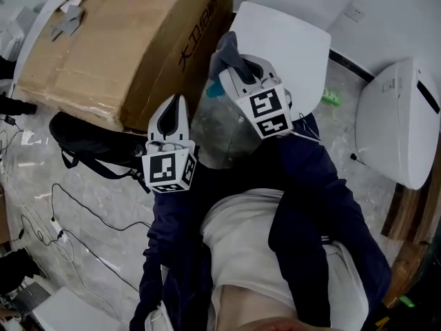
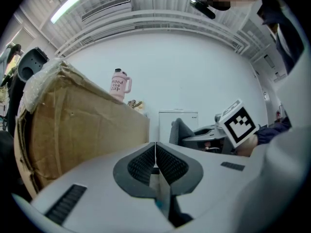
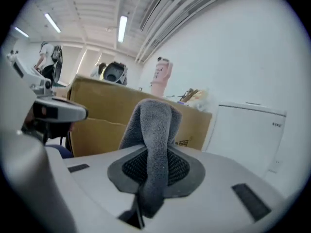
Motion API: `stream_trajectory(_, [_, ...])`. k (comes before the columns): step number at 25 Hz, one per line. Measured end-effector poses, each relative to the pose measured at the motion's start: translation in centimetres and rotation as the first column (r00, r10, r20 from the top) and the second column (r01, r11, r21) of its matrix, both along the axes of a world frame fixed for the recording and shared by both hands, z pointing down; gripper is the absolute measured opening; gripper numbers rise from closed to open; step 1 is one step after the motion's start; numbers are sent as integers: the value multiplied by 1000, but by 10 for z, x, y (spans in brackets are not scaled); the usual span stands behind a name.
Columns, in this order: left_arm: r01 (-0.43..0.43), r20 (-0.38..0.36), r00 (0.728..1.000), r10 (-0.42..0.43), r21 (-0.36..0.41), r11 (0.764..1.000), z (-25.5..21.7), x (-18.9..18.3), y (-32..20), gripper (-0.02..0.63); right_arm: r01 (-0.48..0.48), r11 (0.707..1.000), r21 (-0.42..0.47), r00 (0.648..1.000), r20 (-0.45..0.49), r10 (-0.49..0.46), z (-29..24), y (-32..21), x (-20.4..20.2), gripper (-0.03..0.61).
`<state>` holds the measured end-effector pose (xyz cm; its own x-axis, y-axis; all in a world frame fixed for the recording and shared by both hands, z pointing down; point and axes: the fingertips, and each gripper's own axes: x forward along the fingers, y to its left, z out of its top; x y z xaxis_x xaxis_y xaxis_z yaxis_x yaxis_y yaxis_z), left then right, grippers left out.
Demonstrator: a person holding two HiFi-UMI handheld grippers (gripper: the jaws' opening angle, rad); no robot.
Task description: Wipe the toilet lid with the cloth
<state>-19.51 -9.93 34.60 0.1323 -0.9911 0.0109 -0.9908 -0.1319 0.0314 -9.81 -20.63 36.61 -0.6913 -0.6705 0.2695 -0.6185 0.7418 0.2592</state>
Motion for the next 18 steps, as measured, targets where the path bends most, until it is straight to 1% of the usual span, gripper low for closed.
stream_trajectory(3, [7, 1, 1000, -7, 11, 1000, -3, 1, 0, 17, -50, 999, 15, 986, 157, 47, -12, 18, 12, 61])
stream_trajectory(5, [13, 2, 1000, -13, 17, 1000, -4, 1, 0, 17, -81, 996, 33, 973, 221, 72, -12, 25, 18, 61])
stream_trajectory(7, [15, 6, 1000, -15, 20, 1000, -4, 1, 0, 17, -105, 994, 37, 962, 258, 92, -8, 31, 21, 61])
stream_trajectory(10, [16, 11, 1000, -16, 26, 1000, -5, 1, 1, 17, -117, 993, 30, 954, 282, 104, -5, 36, 24, 61])
stream_trajectory(18, [25, 14, 1000, -25, 32, 999, -7, 0, 5, 17, -116, 993, 33, 952, 288, 102, -6, 39, 30, 61])
